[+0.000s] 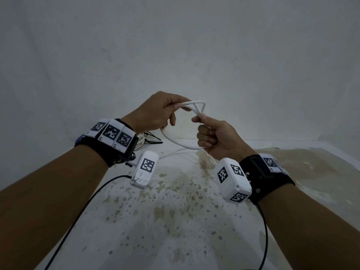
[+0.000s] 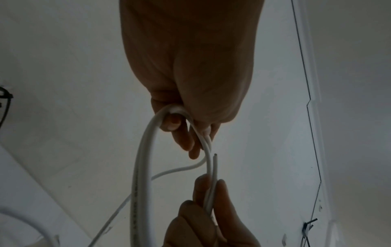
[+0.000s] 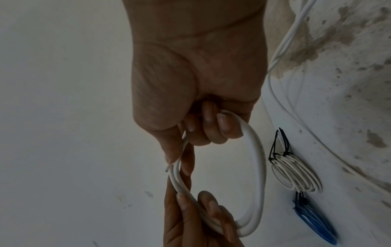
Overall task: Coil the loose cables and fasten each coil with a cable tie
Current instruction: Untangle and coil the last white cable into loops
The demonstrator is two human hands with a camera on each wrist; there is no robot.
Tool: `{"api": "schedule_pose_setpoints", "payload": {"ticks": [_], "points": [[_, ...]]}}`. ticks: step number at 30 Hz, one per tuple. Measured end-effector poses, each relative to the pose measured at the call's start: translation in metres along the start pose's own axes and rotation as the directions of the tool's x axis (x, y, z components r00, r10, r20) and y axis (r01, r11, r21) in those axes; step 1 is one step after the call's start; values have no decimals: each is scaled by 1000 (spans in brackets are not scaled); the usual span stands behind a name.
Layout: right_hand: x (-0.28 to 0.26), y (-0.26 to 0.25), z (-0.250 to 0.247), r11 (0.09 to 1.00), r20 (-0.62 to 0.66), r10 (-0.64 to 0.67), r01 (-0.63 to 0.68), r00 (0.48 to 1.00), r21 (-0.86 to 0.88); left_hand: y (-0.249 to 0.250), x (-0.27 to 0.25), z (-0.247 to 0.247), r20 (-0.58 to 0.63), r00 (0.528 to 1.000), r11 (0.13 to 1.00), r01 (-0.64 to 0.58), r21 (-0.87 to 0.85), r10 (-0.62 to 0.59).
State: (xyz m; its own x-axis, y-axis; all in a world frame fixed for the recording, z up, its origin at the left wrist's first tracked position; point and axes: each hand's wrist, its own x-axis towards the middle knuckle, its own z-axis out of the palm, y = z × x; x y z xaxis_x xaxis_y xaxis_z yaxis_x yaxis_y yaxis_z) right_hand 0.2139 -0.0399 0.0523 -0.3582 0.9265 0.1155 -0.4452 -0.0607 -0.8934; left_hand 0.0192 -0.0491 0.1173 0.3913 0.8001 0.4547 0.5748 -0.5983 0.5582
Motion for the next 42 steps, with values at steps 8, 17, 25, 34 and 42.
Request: {"api": "schedule_pose_setpoints", "payload": {"ticks": [8,17,25,34,42], "points": [[0,0,-2,998,-12,34,-35,999,-48,1,4,-3,95,995,996,41,-77,-33],[1,5,-4,991,-74,6,-16,997,-130,8,-3,9,63,993,992,107,-60,-103],[-4,-5,6,941,-6,-24,20,1000,-338,-8,-1,30,-223,971,992,59,-110,-83],[8,-13,9,715,-322,-447,117,834,-689,-1,-1,20,-277,959,993,26,-114,-57],[14,-41,4,229,221,-470,360,854,-904,3,7,3,-386,921,994,17,-104,-56]]}}
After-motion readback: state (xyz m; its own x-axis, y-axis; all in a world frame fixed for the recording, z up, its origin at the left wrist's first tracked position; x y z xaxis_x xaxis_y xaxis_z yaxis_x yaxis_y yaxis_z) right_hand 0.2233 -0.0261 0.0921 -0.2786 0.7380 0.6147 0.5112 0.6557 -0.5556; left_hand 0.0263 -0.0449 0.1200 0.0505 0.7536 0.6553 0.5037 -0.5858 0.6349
